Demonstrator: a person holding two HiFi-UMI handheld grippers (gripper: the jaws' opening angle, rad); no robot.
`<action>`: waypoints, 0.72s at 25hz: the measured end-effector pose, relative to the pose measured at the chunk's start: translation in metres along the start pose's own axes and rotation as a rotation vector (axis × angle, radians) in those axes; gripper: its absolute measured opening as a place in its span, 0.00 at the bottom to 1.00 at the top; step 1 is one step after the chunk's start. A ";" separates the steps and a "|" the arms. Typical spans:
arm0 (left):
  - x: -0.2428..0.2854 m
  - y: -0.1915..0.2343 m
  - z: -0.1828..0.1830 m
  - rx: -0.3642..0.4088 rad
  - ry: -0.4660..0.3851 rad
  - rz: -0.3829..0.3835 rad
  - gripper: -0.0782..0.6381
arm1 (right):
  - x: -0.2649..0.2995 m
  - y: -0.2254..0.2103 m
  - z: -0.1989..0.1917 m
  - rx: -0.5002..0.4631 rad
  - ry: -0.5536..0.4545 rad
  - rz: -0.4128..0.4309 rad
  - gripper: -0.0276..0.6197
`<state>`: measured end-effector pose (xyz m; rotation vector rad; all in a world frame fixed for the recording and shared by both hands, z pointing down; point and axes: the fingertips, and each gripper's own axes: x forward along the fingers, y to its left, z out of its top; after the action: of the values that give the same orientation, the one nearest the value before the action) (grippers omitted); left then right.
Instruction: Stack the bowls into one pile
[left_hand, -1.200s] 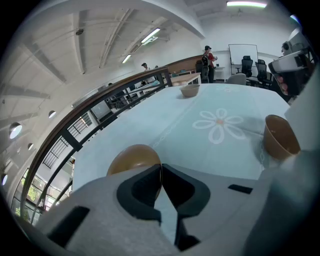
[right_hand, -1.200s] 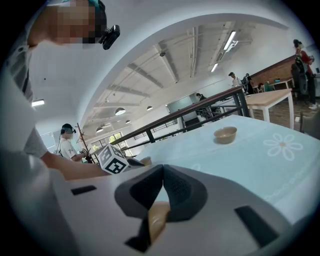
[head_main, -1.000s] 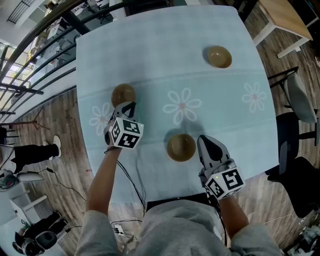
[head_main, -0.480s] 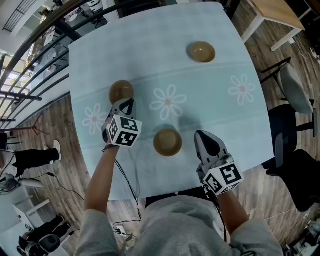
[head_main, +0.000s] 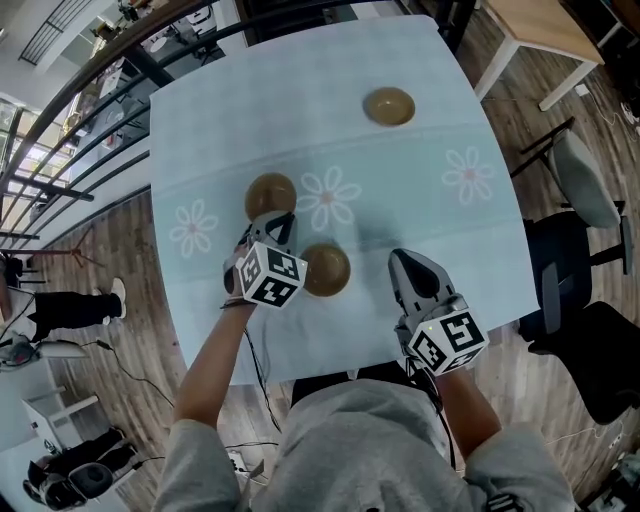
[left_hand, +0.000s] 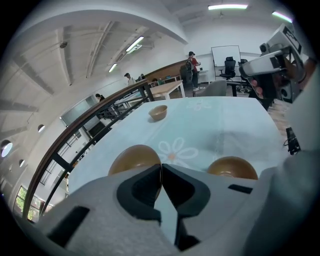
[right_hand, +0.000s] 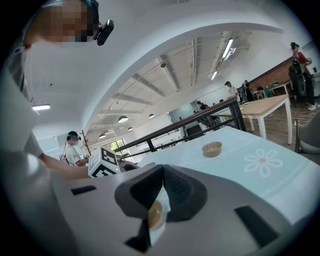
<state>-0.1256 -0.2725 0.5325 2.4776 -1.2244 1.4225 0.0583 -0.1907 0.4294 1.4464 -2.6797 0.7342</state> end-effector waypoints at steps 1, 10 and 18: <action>-0.003 -0.006 0.002 0.005 -0.001 -0.002 0.15 | -0.003 0.000 0.001 0.000 -0.003 0.004 0.08; -0.040 -0.069 0.013 0.035 -0.024 -0.054 0.15 | -0.027 0.010 0.010 -0.017 -0.020 0.033 0.08; -0.048 -0.122 0.007 0.053 -0.009 -0.130 0.15 | -0.035 0.015 0.016 -0.032 -0.031 0.046 0.08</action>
<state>-0.0546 -0.1617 0.5334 2.5480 -1.0180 1.4314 0.0702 -0.1625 0.4012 1.4054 -2.7426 0.6744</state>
